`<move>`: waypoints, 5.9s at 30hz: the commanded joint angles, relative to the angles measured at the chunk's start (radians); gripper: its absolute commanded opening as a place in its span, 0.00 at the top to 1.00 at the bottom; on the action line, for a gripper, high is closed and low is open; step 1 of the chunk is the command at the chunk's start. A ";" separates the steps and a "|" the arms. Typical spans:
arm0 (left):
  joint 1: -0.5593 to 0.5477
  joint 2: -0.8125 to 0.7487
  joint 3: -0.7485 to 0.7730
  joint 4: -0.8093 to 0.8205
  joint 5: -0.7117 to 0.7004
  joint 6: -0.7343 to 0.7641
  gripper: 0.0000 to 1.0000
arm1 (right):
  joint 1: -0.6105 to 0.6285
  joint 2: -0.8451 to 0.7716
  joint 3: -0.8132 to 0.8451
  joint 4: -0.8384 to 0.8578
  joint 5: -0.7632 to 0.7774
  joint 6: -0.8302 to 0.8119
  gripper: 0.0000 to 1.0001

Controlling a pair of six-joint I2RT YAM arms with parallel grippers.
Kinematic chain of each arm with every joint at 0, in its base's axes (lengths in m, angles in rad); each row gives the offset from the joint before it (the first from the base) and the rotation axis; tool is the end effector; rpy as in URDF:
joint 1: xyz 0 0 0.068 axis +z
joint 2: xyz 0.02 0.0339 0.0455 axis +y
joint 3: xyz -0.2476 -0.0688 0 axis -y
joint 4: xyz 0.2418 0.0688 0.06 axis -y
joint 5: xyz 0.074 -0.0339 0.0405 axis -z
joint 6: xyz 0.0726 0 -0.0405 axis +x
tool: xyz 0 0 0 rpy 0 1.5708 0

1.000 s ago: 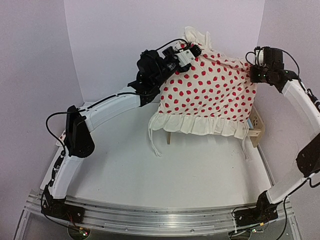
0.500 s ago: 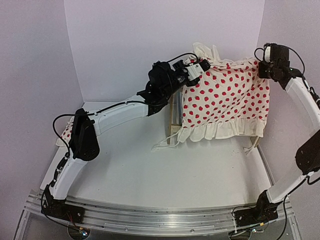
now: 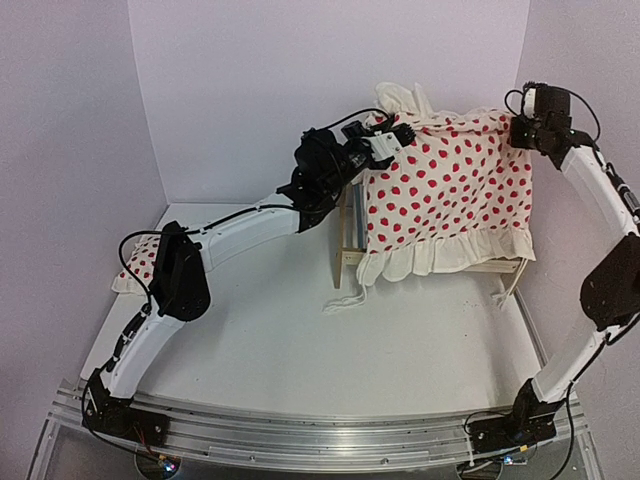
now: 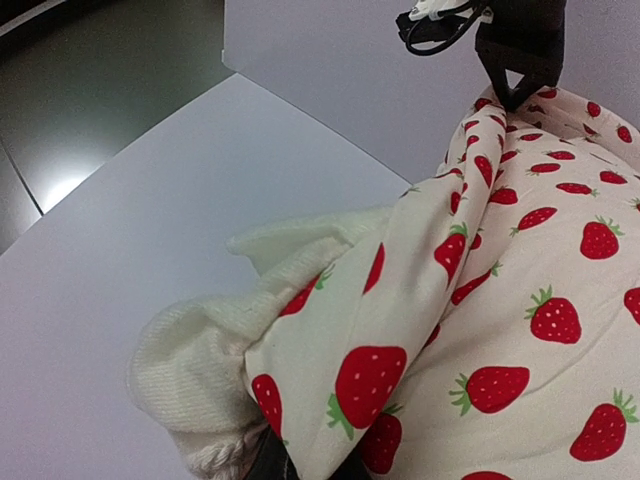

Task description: Set up the pet bed

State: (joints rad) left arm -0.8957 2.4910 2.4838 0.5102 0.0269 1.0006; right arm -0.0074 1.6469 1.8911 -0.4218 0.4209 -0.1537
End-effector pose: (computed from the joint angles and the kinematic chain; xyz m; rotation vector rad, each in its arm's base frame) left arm 0.3658 -0.4600 0.3924 0.8818 0.6031 0.0804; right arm 0.3968 -0.0326 0.4523 0.1819 1.7480 -0.4848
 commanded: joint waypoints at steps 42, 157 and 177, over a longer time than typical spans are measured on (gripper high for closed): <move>0.069 -0.275 -0.110 -0.585 -0.014 -0.470 0.25 | -0.037 0.177 -0.045 -0.173 -0.140 0.108 0.12; 0.329 -1.326 -2.317 0.134 0.142 -0.339 0.70 | 1.264 0.656 -0.282 0.711 -0.083 0.534 0.77; 0.330 -1.274 -2.247 0.114 0.071 -0.362 1.00 | 1.237 0.794 -0.283 0.855 -0.009 0.420 0.78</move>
State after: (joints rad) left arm -0.5674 1.2249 0.1714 0.5848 0.1325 0.6589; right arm 1.2432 2.3924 1.6012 0.4270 0.3971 0.2939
